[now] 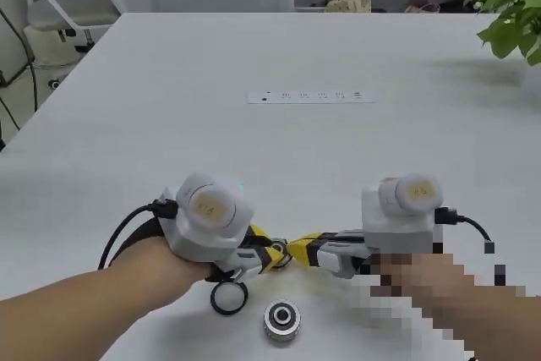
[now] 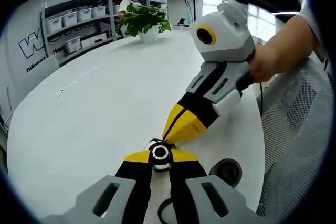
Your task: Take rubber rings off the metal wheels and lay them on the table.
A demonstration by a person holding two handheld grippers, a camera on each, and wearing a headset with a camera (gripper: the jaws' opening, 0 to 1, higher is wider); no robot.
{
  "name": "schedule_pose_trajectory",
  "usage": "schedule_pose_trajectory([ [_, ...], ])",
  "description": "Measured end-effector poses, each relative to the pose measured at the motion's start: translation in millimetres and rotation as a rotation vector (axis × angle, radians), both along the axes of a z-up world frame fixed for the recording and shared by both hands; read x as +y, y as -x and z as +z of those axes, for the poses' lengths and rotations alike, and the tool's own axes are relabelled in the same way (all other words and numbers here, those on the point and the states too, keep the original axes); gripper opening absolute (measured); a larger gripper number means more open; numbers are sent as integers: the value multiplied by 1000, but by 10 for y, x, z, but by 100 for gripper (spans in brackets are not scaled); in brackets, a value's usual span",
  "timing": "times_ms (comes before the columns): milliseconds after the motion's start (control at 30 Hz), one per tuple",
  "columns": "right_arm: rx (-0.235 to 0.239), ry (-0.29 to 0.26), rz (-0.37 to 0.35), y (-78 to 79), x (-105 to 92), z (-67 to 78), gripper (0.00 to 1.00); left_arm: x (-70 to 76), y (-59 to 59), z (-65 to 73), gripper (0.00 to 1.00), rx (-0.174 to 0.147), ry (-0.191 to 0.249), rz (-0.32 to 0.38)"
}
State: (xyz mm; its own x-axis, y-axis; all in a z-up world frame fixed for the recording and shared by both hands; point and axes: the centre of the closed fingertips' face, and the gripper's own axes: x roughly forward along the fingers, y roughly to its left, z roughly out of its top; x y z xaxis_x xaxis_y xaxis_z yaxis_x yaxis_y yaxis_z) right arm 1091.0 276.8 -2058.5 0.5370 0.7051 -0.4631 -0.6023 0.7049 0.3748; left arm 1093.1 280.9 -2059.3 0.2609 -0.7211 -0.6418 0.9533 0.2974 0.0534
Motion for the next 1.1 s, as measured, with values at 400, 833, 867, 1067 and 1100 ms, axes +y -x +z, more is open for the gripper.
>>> schedule_pose_trajectory([
  [400,4,-6,15,28,46,-3,0,0,9,-2,8,1,2,-2],
  [833,-6,-65,24,27,110,77,0,0,15,-1,8,-3,7,-7],
  [867,-9,-65,23,27,109,74,0,-1,19,0,8,-3,7,-7],
  [1067,-20,-47,20,23,86,49,0,-3,19,3,8,-3,10,-6],
  [1100,-20,-44,21,23,78,40,0,-3,19,4,8,-4,10,-8],
])
